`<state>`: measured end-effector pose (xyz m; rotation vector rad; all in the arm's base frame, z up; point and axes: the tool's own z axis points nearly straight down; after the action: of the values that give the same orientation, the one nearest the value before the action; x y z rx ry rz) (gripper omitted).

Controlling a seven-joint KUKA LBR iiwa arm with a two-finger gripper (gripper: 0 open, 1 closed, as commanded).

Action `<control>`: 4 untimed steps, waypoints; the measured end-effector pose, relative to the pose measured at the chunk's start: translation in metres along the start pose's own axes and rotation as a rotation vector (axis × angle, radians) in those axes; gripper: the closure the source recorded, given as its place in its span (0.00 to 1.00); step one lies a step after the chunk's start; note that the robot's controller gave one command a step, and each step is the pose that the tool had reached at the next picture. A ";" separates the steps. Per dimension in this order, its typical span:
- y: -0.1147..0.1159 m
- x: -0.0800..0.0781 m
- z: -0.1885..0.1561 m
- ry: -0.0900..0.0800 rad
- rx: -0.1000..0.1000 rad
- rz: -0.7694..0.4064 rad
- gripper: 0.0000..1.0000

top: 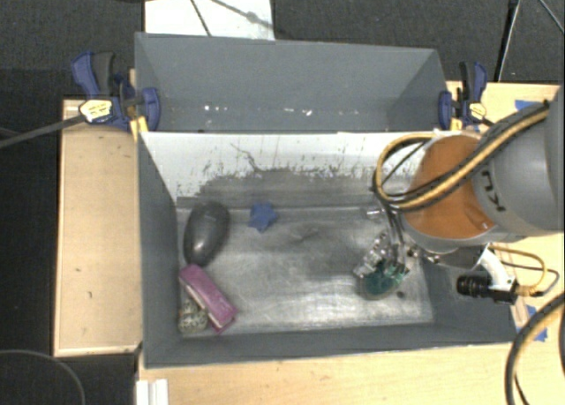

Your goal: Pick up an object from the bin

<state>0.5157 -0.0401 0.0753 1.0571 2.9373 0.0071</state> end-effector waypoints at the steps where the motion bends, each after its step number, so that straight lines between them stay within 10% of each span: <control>1: -0.026 -0.011 0.001 0.011 0.001 0.086 1.00; 2: -0.039 -0.047 0.002 0.013 0.004 -0.139 1.00; 3: -0.040 -0.046 0.003 0.012 0.006 -0.135 0.00; 4: -0.075 -0.044 0.003 0.016 -0.007 -0.255 0.00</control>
Offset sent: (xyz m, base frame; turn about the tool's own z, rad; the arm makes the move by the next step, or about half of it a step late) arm -0.0121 -0.0298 -0.0053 0.0928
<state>0.5017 -0.1259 0.0725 0.6775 3.0593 0.0222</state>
